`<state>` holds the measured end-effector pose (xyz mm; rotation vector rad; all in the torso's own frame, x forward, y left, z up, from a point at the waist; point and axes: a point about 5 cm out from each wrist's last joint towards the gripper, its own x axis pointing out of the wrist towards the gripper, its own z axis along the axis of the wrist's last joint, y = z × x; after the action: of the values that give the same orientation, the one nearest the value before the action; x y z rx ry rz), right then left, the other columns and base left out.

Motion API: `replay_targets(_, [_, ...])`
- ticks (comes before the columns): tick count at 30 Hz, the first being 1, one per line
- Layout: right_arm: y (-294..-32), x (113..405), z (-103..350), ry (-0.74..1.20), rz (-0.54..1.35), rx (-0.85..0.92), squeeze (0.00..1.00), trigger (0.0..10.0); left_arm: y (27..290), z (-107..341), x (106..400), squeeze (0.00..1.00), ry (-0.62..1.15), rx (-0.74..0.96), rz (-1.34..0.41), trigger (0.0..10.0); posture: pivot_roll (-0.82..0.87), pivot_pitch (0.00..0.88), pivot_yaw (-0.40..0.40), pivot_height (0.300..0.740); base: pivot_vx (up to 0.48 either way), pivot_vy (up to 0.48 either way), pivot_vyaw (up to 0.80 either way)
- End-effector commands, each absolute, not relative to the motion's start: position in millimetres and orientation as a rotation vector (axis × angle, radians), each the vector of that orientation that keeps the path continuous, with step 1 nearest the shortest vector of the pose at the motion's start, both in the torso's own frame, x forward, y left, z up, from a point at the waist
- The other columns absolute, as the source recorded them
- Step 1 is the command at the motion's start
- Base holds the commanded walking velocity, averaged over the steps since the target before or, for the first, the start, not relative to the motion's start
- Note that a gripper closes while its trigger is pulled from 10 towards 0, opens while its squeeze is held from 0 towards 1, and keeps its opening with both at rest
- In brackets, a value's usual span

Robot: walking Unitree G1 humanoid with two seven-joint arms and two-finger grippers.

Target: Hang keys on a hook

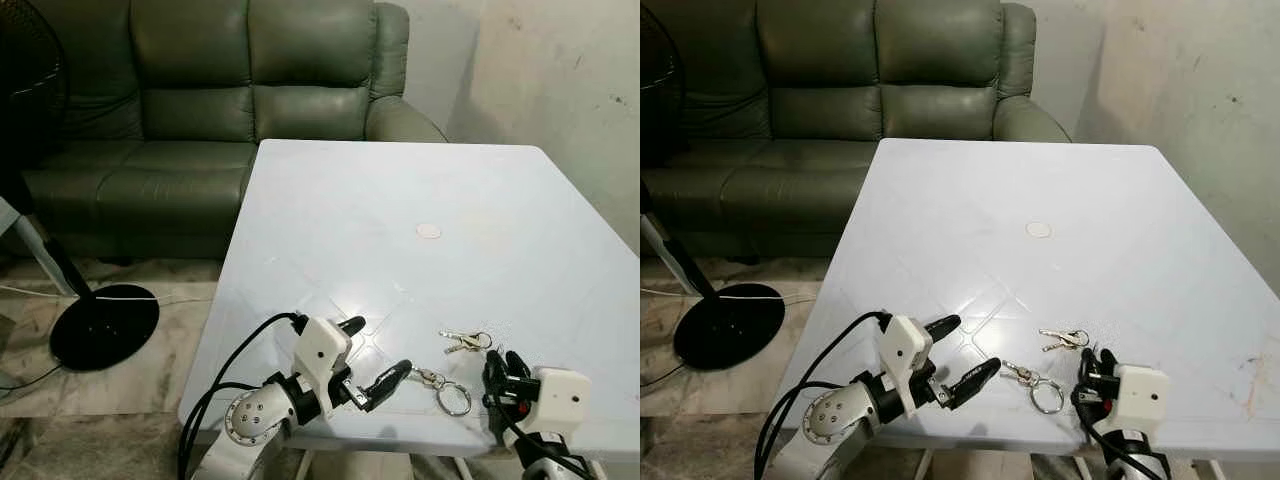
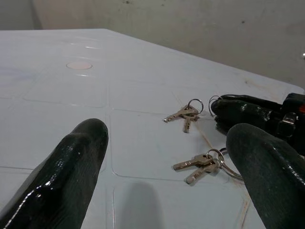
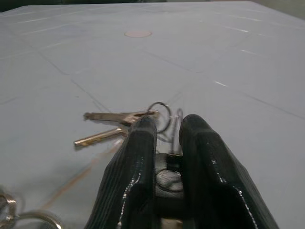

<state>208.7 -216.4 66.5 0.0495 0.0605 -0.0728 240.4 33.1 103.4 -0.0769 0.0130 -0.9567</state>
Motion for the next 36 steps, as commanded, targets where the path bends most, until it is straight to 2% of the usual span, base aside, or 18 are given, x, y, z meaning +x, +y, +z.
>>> replay_targets(1, [-217.0, 208.9, 64.5, 0.089, -0.095, 0.052, 0.0, 10.0, 34.2, 109.7, 241.9, 0.0, -0.01, -0.073, -0.944, 10.0, -0.04, 0.073, -0.021, 0.74, 0.0, 0.0, 0.0])
replay_targets(7, [-218.8, 210.3, 63.7, 0.107, -0.13, 0.046, 0.0, 10.0, 34.1, 109.6, 241.5, 0.0, -0.01, -0.077, -0.94, 10.0, -0.04, 0.074, -0.021, 0.74, 0.0, 0.0, 0.0])
replay_targets(8, [-219.0, 210.1, 63.7, 0.106, -0.129, 0.045, 0.0, 5.0, 34.1, 109.6, 241.5, 0.0, -0.01, -0.077, -0.94, 10.0, -0.04, 0.074, -0.021, 0.74, 0.0, 0.0, 0.0])
replay_targets(9, [-220.1, 209.9, 63.0, 0.111, -0.136, 0.04, 0.0, 3.2, 34.1, 109.7, 241.6, 0.0, -0.01, -0.08, -0.938, 10.0, -0.04, 0.074, -0.021, 0.74, 0.0, 0.0, 0.0])
replay_targets(10, [-220.9, 209.7, 62.4, 0.116, -0.142, 0.036, 0.0, 3.2, 34.1, 109.8, 241.7, 0.0, -0.01, -0.081, -0.938, 10.0, -0.04, 0.074, -0.021, 0.74, 0.0, 0.0, 0.0])
replay_targets(11, [-221.7, 209.5, 62.2, 0.118, -0.149, 0.032, 0.0, 1.8, 34.1, 109.9, 241.8, 0.0, -0.01, -0.082, -0.938, 10.0, -0.04, 0.075, -0.023, 0.74, 0.0, 0.0, 0.0])
replay_targets(12, [-222.8, 209.3, 63.5, 0.108, -0.157, 0.025, 0.0, 0.0, 33.9, 109.9, 241.7, 0.0, -0.01, -0.081, -0.938, 10.0, -0.04, 0.076, -0.024, 0.74, 0.0, 0.0, 0.0])
replay_targets(26, [-226.0, 209.9, 66.6, 0.095, -0.154, 0.012, 0.0, 0.0, 33.8, 110.0, 242.4, 0.0, -0.009, -0.087, -0.93, 10.0, -0.04, 0.078, -0.026, 0.74, 0.0, 0.0, 0.0])
replay_targets(36, [-208.6, 224.7, 93.4, -0.081, -0.077, 0.108, 0.0, 0.0, 48.0, 124.4, 261.9, 0.0, -0.067, -0.159, -0.774, 10.0, -0.04, 0.059, -0.036, 0.74, 0.0, 0.0, 0.0])
